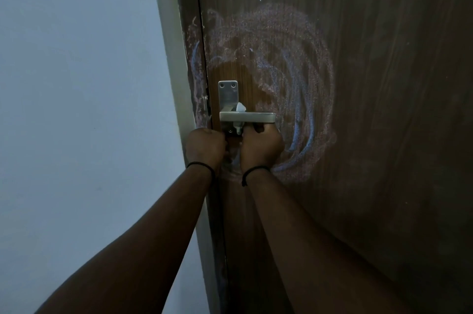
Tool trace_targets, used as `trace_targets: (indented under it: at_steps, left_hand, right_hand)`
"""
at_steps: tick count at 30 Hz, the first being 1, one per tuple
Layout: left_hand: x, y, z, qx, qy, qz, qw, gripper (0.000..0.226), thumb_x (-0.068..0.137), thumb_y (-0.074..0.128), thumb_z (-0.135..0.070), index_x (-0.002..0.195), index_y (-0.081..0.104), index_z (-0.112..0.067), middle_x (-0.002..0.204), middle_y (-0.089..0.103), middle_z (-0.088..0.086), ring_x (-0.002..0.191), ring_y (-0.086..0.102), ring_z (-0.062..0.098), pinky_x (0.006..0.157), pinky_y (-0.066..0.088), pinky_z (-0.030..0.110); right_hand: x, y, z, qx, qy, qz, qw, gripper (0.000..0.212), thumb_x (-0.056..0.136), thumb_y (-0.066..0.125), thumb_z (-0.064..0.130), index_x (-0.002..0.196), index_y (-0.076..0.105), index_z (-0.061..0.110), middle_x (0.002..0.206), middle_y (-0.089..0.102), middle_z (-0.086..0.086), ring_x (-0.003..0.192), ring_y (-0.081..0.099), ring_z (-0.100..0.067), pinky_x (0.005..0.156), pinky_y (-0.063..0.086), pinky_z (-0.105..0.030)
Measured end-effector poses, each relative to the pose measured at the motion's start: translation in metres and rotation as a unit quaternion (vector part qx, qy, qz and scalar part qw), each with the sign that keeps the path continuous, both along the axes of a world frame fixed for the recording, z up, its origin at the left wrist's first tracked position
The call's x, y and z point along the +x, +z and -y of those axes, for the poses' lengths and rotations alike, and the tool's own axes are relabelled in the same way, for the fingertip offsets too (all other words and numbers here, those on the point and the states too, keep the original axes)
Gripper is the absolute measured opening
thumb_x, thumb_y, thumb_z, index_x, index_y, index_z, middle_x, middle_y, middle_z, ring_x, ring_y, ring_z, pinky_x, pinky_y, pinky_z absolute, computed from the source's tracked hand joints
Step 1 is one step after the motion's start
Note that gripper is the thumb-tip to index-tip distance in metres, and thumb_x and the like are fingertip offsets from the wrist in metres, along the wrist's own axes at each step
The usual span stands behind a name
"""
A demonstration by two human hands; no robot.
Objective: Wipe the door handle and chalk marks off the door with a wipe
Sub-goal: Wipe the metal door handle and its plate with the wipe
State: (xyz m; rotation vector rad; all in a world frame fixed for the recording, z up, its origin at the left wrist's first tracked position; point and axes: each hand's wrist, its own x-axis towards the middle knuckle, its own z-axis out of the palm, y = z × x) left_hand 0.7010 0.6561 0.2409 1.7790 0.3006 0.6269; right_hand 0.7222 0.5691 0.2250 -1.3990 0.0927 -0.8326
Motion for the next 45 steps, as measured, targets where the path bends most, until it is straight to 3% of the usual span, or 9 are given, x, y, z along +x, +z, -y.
trace_targets:
  at_steps: [7, 13, 17, 21, 25, 28, 33, 40, 45]
  left_hand:
    - [-0.009, -0.011, 0.007, -0.023, -0.063, -0.025, 0.997, 0.023, 0.084, 0.068, -0.026, 0.073, 0.072, -0.006, 0.069, 0.073, 0.011, 0.058, 0.07, 0.022, 0.06, 0.058, 0.035]
    - [-0.018, 0.001, 0.001, -0.062, -0.121, -0.03, 0.99, 0.014, 0.088, 0.064, -0.017, 0.084, 0.075, -0.008, 0.068, 0.073, 0.011, 0.056, 0.066, 0.022, 0.045, 0.049, 0.024]
    - [-0.022, 0.004, 0.001, -0.029, -0.162, -0.005, 0.986, 0.026, 0.092, 0.057, -0.008, 0.08, 0.075, -0.021, 0.074, 0.075, 0.006, 0.07, 0.072, 0.024, 0.058, 0.06, 0.031]
    - [-0.022, 0.007, 0.004, 0.059, -0.09, -0.01, 0.994, 0.021, 0.085, 0.058, -0.005, 0.083, 0.071, -0.022, 0.089, 0.071, 0.002, 0.087, 0.067, 0.023, 0.083, 0.057, 0.039]
    - [-0.031, 0.017, 0.002, 0.122, -0.008, 0.046, 0.991, 0.021, 0.083, 0.05, -0.012, 0.074, 0.064, -0.024, 0.079, 0.066, -0.002, 0.075, 0.062, 0.018, 0.06, 0.049, 0.027]
    - [-0.036, 0.029, 0.003, 0.186, 0.032, 0.113, 0.975, 0.021, 0.092, 0.049, -0.015, 0.101, 0.067, -0.019, 0.095, 0.067, -0.002, 0.081, 0.057, 0.014, 0.067, 0.042, 0.023]
    - [-0.046, 0.044, 0.013, 0.287, 0.014, 0.19, 0.939, 0.034, 0.093, 0.043, -0.01, 0.121, 0.06, -0.019, 0.111, 0.067, 0.002, 0.096, 0.062, 0.019, 0.082, 0.054, 0.036]
    - [-0.038, 0.027, 0.01, 0.331, -0.028, 0.163, 0.929, 0.049, 0.099, 0.041, -0.016, 0.147, 0.037, -0.011, 0.148, 0.045, 0.011, 0.132, 0.047, 0.026, 0.109, 0.038, 0.037]
    - [-0.028, 0.02, 0.005, 0.334, -0.043, 0.208, 0.918, 0.041, 0.096, 0.042, -0.011, 0.136, 0.049, -0.015, 0.132, 0.059, 0.006, 0.105, 0.061, 0.025, 0.077, 0.044, 0.026]
  right_hand:
    - [-0.007, -0.026, -0.001, -0.118, 0.017, -0.015, 0.993, 0.016, 0.085, 0.065, 0.021, 0.072, 0.06, 0.013, 0.073, 0.064, -0.002, 0.07, 0.059, -0.018, 0.063, 0.051, -0.037]
    - [-0.007, 0.003, -0.005, 0.099, 0.048, -0.022, 0.994, 0.01, 0.085, 0.068, 0.014, 0.094, 0.07, 0.011, 0.086, 0.072, -0.001, 0.081, 0.069, -0.018, 0.072, 0.059, -0.035]
    - [-0.018, -0.004, -0.009, -0.052, 0.048, 0.002, 0.998, 0.011, 0.085, 0.068, 0.027, 0.086, 0.066, 0.017, 0.095, 0.066, -0.002, 0.081, 0.063, -0.009, 0.074, 0.054, -0.025]
    - [-0.019, -0.003, 0.004, -0.053, 0.068, -0.038, 0.996, 0.017, 0.081, 0.076, 0.026, 0.083, 0.07, 0.011, 0.085, 0.07, -0.003, 0.081, 0.064, -0.017, 0.074, 0.054, -0.033]
    - [-0.03, 0.006, 0.026, 0.022, -0.003, -0.052, 0.998, 0.005, 0.085, 0.068, 0.014, 0.082, 0.065, 0.016, 0.079, 0.068, -0.002, 0.072, 0.061, -0.016, 0.066, 0.052, -0.033]
    - [-0.039, 0.03, 0.049, 0.08, -0.062, 0.002, 0.995, 0.006, 0.086, 0.067, 0.014, 0.091, 0.066, 0.017, 0.089, 0.07, -0.004, 0.078, 0.063, -0.016, 0.065, 0.05, -0.025]
    - [-0.047, 0.095, 0.046, -0.258, -0.002, 0.13, 0.957, 0.016, 0.082, 0.063, 0.006, 0.087, 0.071, 0.018, 0.086, 0.065, 0.006, 0.074, 0.057, 0.002, 0.059, 0.039, -0.003]
    - [-0.01, 0.112, 0.022, -0.511, -0.047, 0.158, 0.844, 0.027, 0.08, 0.056, -0.002, 0.095, 0.075, 0.009, 0.105, 0.067, -0.013, 0.09, 0.064, -0.027, 0.08, 0.047, -0.025]
    - [0.006, 0.121, 0.005, -0.665, -0.042, 0.212, 0.715, 0.026, 0.075, 0.062, -0.001, 0.095, 0.076, 0.009, 0.103, 0.069, -0.009, 0.1, 0.06, -0.028, 0.087, 0.049, -0.031]
